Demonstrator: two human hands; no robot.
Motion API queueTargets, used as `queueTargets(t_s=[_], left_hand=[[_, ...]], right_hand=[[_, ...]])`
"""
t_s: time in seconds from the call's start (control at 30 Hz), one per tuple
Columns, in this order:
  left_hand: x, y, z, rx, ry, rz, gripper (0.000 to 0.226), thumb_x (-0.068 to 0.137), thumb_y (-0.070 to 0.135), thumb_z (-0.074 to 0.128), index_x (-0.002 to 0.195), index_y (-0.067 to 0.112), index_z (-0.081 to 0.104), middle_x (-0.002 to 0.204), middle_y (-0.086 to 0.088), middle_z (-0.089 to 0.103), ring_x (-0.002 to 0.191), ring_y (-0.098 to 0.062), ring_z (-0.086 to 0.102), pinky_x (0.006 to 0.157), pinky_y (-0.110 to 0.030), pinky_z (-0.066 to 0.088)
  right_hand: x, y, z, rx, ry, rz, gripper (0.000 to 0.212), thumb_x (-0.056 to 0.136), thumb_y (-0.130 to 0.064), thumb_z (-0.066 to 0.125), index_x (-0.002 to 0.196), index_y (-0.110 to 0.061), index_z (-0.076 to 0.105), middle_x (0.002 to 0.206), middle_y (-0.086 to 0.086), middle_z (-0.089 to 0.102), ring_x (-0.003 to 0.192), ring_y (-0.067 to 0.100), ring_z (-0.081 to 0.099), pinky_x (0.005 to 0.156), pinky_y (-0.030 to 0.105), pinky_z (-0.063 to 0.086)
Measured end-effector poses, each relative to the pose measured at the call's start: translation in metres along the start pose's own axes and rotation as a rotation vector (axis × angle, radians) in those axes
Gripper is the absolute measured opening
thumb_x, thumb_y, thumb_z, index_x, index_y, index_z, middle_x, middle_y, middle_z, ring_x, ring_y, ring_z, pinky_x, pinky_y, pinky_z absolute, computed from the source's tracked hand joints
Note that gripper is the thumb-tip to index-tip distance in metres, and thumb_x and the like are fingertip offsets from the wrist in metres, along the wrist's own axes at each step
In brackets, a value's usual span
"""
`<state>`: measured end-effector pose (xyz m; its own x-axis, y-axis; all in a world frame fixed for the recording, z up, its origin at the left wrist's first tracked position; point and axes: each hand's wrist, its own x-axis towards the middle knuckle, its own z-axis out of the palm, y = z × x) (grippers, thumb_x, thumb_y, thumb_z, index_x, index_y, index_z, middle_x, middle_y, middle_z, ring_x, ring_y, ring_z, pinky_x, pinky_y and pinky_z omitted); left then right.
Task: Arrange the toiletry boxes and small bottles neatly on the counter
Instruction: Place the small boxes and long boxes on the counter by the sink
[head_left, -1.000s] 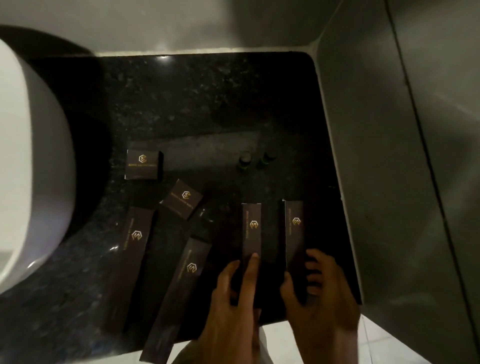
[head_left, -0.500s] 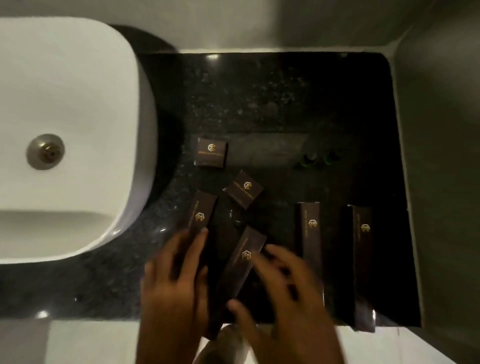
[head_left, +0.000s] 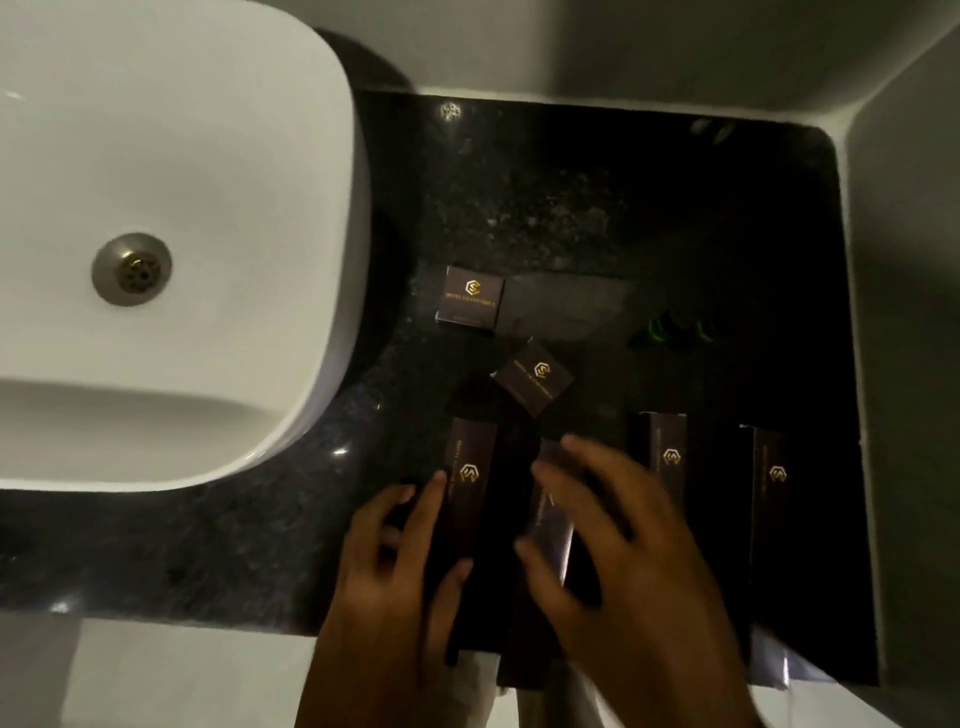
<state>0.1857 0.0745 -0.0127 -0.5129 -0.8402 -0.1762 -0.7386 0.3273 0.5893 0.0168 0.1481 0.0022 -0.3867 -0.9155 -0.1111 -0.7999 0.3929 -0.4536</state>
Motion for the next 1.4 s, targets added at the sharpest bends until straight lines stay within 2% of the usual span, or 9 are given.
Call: queueTargets(t_s=[0.1,0.2,0.37,0.53,0.67,0.93,1.1,1.3,1.4], left_hand=[[0.041,0.023,-0.019,-0.07,0.104,0.066,0.044,0.095,0.03,0.055,0.138,0.02,0.051,0.138,-0.007,0.046,0.116,-0.019,0.055,0.097,-0.029,0.047],[0.104,0.038,-0.028,0.038,0.11,0.157,0.055,0.092,0.02,0.058,0.145,0.022,0.041,0.142,-0.007,0.038,0.123,-0.026,0.045,0.1,-0.043,0.046],[0.177,0.036,-0.019,0.376,-0.197,0.168,0.097,0.082,0.019,0.064,0.155,0.031,0.001,0.16,-0.007,0.01,0.139,-0.038,0.017,0.105,-0.052,0.033],[0.187,0.027,-0.008,0.346,-0.155,0.172,0.072,0.076,0.018,0.07,0.142,0.02,0.04,0.139,-0.008,0.038,0.123,-0.033,0.036,0.094,-0.051,0.046],[0.184,0.019,-0.002,0.298,-0.101,0.204,0.065,0.071,0.02,0.077,0.13,0.016,0.053,0.13,-0.008,0.045,0.115,-0.031,0.042,0.089,-0.047,0.048],[0.186,0.016,-0.003,0.245,-0.091,0.227,0.063,0.07,0.021,0.079,0.128,0.018,0.054,0.127,-0.006,0.044,0.113,-0.029,0.04,0.092,-0.043,0.046],[0.186,0.014,-0.003,0.226,-0.095,0.227,0.064,0.071,0.02,0.079,0.13,0.02,0.053,0.128,-0.004,0.043,0.114,-0.026,0.038,0.094,-0.034,0.04],[0.186,0.013,-0.003,0.221,-0.109,0.229,0.067,0.072,0.018,0.078,0.133,0.022,0.05,0.13,-0.004,0.041,0.115,-0.026,0.037,0.096,-0.036,0.041],[0.183,0.015,-0.007,0.185,-0.127,0.21,0.08,0.073,0.018,0.078,0.143,0.025,0.04,0.137,-0.005,0.036,0.118,-0.027,0.035,0.102,-0.037,0.04]], right_hand=[[0.058,-0.005,-0.015,0.01,0.114,0.113,0.065,0.075,-0.059,0.063,0.131,-0.028,0.05,0.133,-0.002,0.045,0.119,0.015,0.044,0.087,0.031,0.044],[0.102,-0.001,-0.007,-0.152,0.039,0.137,0.072,0.069,-0.065,0.067,0.126,-0.025,0.048,0.126,-0.002,0.046,0.115,0.016,0.044,0.084,0.027,0.042],[0.12,0.013,-0.001,-0.183,-0.036,0.106,0.062,0.074,-0.042,0.074,0.128,-0.024,0.048,0.127,-0.002,0.047,0.116,0.016,0.045,0.085,0.028,0.042],[0.146,0.026,-0.009,-0.213,-0.011,-0.041,0.054,0.077,-0.025,0.071,0.127,-0.024,0.052,0.126,-0.003,0.048,0.117,0.016,0.044,0.088,0.029,0.042],[0.153,0.035,-0.005,-0.157,-0.064,-0.05,0.052,0.076,-0.023,0.071,0.124,-0.024,0.052,0.125,-0.004,0.045,0.112,0.016,0.047,0.087,0.035,0.049],[0.154,0.041,-0.002,-0.067,-0.044,-0.058,0.056,0.071,-0.021,0.075,0.121,-0.026,0.053,0.121,-0.007,0.045,0.107,0.012,0.049,0.085,0.033,0.05],[0.154,0.043,-0.001,-0.053,-0.055,-0.047,0.056,0.071,-0.022,0.076,0.122,-0.027,0.053,0.124,-0.008,0.045,0.111,0.01,0.047,0.087,0.023,0.041],[0.154,0.043,-0.004,-0.026,-0.06,-0.062,0.057,0.071,-0.02,0.076,0.123,-0.024,0.053,0.122,-0.007,0.046,0.108,0.011,0.05,0.087,0.027,0.047],[0.146,0.037,-0.012,-0.032,-0.091,-0.067,0.071,0.071,-0.022,0.078,0.134,-0.026,0.046,0.134,-0.004,0.04,0.117,0.013,0.045,0.09,0.029,0.047]])
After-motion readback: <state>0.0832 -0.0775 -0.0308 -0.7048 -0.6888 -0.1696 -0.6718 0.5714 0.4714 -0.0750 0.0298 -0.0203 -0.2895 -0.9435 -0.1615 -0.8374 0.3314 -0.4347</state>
